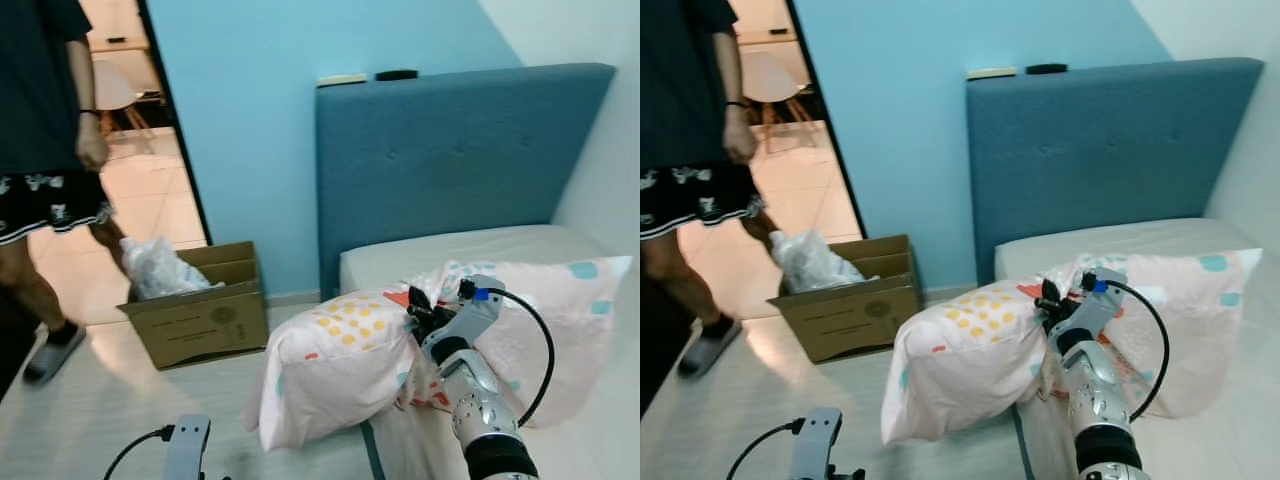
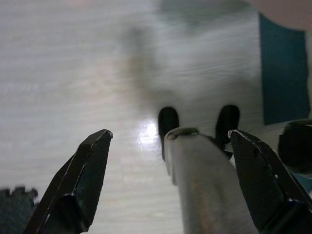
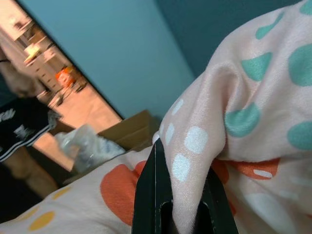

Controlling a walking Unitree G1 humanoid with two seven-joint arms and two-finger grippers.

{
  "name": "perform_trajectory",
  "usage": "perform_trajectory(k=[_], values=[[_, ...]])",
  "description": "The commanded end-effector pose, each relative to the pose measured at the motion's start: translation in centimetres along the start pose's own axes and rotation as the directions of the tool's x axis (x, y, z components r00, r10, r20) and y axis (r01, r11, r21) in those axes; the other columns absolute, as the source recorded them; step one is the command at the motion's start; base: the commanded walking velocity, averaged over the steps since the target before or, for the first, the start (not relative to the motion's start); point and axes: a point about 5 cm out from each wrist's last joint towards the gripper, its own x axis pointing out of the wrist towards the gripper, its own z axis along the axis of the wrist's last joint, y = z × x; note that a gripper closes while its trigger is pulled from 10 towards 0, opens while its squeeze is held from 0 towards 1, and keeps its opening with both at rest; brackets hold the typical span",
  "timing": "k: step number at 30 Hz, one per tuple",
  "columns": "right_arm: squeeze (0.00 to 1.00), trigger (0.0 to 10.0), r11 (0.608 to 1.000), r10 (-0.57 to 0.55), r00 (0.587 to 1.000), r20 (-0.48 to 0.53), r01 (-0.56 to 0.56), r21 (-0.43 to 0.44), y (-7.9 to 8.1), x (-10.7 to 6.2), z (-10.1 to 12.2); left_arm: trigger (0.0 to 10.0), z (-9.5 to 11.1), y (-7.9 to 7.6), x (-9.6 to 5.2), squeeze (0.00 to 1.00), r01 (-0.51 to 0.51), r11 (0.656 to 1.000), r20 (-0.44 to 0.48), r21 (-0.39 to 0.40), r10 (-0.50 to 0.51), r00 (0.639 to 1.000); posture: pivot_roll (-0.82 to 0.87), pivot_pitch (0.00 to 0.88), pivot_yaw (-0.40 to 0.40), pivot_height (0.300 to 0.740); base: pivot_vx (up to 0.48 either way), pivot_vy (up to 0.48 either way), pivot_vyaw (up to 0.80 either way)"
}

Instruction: Clean up the room

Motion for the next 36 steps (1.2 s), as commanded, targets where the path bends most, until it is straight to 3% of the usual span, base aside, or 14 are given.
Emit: perform_trajectory(k=[1,6,21,36], values=[[0.00,10.0,0.999,0.041,0.998,0.046,-0.041,-0.009,0.9,0.4,0.8,10.0,-0.1,0.4,-0.1,0.00,-0.006,1.000,-0.007,-0.002,0.006,1.000,-0.04,0.000,0.011,0.740,0.000,-0.379,0.00],[0.00,10.0,0.999,0.048,0.998,0.035,-0.048,0.002,1.1,0.4,0.6,10.0,-0.2,0.4,-0.1,0.00,-0.006,1.000,-0.007,-0.006,0.006,1.000,-0.04,0.000,0.012,0.740,0.000,-0.429,0.00],[0.00,10.0,0.998,0.067,0.997,0.028,-0.067,-0.007,1.1,0.2,0.5,10.0,-0.4,0.5,-0.1,0.00,-0.032,0.999,-0.012,-0.018,0.031,0.999,-0.05,0.000,0.010,0.740,0.000,0.000,0.00],[0.00,10.0,0.995,0.090,0.996,-0.008,-0.090,-0.032,1.4,-0.1,-0.3,10.0,0.0,0.2,0.0,0.00,-0.014,1.000,0.006,0.007,0.014,1.000,-0.05,0.000,0.010,0.740,0.000,0.000,0.77]])
